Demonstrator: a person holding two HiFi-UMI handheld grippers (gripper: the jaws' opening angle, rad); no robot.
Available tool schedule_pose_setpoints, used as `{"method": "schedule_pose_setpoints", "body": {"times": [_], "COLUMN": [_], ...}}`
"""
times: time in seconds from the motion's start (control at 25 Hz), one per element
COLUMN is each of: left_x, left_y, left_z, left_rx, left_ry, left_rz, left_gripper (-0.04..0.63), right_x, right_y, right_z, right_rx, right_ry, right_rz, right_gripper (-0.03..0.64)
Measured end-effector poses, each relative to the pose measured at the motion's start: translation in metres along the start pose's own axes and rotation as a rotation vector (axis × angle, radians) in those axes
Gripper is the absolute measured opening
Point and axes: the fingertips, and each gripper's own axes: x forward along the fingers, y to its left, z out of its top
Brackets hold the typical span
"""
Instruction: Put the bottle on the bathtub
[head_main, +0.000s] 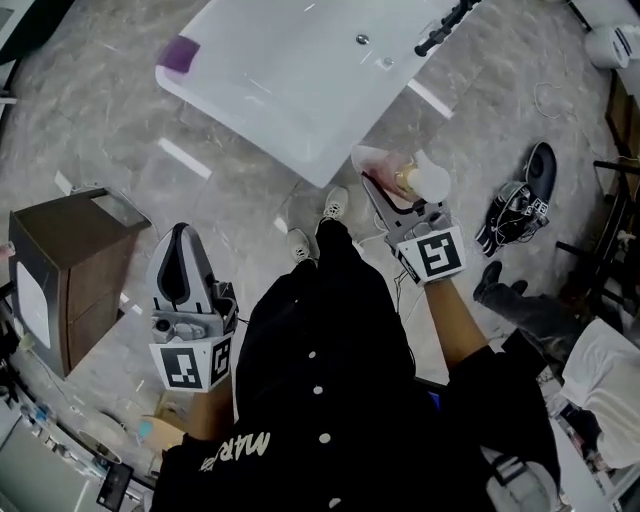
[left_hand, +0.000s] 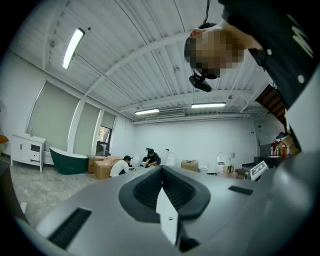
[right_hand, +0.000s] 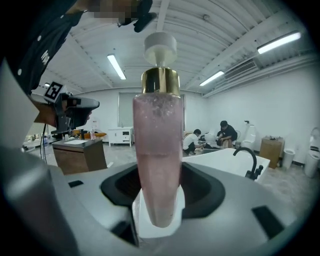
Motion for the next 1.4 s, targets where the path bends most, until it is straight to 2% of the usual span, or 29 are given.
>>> {"method": "schedule_pose_setpoints", "body": {"times": [0.28,0.4,0.68,1.04,1.4], "left_x": [0.035,0.038,0.045,0.041,0.035], "left_y": [-0.006,-0.008,-0.013,-0.012,-0.006], "left_z": [-0.039,-0.058,-0.098,-0.137,-0.157], "left_rx": [0.004,-0.002,-0.011,-0.029,-0.041], "left_ry": [0.075,0.132,0.209,0.295,0.336], "left_rz": [-0.024,-0.025,-0.028,-0.019,-0.008], "left_gripper": [0.011,0.011,0.011,0.011,0.011], "right_x": [0.053,0.066,0.096,0.117,0.126], "right_y": [0.016,0.026,0.041,0.066,0.074], "right_z": [-0.081,-0.114,-0.179,-0.246,-0.269], "right_rx": [-0.078,-0.106,-0.126,-0.114,-0.111], "right_ry": [0.098,0.142,0.184,0.211,0.209], "right_rz": [0.152,0.215,0.335,0.409,0.438], "right_gripper": [0.229,0.229,0.229,0.228,0.228]}}
